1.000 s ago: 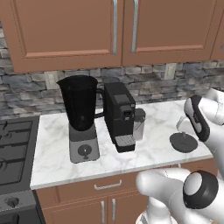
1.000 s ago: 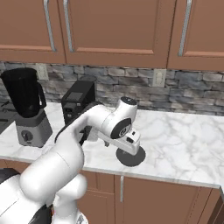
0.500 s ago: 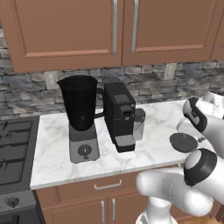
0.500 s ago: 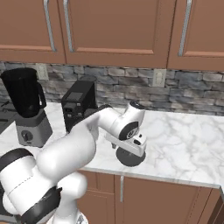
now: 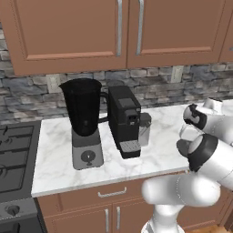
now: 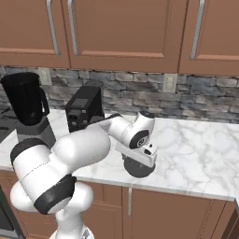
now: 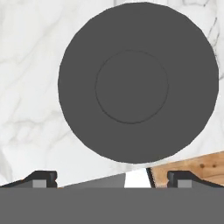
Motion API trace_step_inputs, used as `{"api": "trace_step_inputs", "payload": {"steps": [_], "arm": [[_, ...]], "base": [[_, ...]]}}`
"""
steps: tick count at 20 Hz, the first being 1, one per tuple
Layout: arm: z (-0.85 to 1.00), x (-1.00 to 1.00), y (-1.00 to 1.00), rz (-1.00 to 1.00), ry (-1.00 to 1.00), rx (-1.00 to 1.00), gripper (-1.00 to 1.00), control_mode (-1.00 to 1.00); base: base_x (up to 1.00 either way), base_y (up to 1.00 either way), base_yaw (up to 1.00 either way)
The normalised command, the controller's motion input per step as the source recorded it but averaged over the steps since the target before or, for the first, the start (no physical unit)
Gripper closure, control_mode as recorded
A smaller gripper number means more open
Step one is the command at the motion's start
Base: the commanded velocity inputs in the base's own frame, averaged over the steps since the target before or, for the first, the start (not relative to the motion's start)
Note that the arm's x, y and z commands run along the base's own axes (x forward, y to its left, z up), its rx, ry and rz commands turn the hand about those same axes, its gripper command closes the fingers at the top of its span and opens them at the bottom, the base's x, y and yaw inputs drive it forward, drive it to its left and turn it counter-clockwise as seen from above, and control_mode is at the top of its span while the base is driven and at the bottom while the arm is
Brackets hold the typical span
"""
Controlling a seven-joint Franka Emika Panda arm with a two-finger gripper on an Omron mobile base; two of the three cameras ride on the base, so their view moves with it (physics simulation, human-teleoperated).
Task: Close the lid blender by securely placing the lid on top.
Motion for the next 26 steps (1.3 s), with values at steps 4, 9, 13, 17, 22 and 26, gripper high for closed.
{"api": "trace_step_inputs", "payload": {"steps": [4, 9, 13, 17, 22, 26], "arm": [[-0.26, 0.36, -0.09, 0.00, 0.07, 0.00, -1.00, -1.00], [-0.19, 0.22, -0.20, 0.00, 0.01, 0.00, -1.00, -1.00], [-0.22, 0.20, -0.03, 0.00, 0.00, -0.02, -1.00, -1.00], [-0.22, 0.26, 0.02, 0.00, 0.00, -0.02, -1.00, -1.00], [-0.35, 0.23, 0.05, 0.00, 0.01, -0.02, -1.00, -1.00], [-0.85, 0.13, 0.48, 0.00, 0.07, -0.15, 1.00, -1.00]], "base": [[0.00, 0.00, 0.00], [0.00, 0.00, 0.00], [0.00, 0.00, 0.00], [0.00, 0.00, 0.00], [0.00, 0.00, 0.00], [0.00, 0.00, 0.00]]}}
